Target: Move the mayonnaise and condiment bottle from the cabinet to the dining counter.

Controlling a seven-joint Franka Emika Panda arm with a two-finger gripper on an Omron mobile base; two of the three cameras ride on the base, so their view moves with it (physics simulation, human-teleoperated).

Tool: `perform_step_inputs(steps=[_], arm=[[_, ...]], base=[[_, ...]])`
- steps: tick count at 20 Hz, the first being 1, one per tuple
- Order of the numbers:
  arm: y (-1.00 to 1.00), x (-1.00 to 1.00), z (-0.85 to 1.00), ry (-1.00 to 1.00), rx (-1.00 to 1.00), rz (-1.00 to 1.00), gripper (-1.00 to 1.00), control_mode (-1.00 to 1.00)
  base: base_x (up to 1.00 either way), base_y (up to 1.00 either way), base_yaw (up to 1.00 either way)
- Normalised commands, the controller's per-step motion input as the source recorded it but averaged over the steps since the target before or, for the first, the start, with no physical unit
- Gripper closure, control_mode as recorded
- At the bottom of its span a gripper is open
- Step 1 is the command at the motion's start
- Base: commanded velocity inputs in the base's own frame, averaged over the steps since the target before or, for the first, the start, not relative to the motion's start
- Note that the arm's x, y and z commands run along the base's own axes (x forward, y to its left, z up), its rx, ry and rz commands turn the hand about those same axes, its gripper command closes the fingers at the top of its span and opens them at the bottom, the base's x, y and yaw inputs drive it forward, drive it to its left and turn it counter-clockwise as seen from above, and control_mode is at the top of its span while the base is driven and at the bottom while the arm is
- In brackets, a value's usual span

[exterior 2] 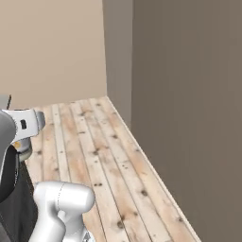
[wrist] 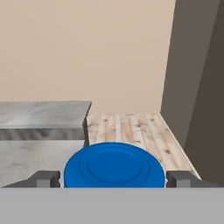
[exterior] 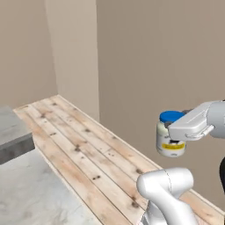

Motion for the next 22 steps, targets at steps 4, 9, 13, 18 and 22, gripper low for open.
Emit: perform_step_inputs(steps=[4, 9, 13, 18, 22], arm=[[0.0, 0.0, 0.0, 0.0, 0.0, 0.0, 1.0, 1.0], [0.0, 0.0, 0.0, 0.0, 0.0, 0.0, 1.0, 1.0], [0.0, 0.0, 0.0, 0.0, 0.0, 0.0, 1.0, 1.0], [0.0, 0.0, 0.0, 0.0, 0.0, 0.0, 1.0, 1.0], [0.0, 0.0, 0.0, 0.0, 0.0, 0.0, 1.0, 1.0]], base=[[0.91, -0.02, 0.41], [0.73, -0.26, 0.32], [0.57, -0.35, 0.3], [0.63, -0.2, 0.36], [0.65, -0.19, 0.39]])
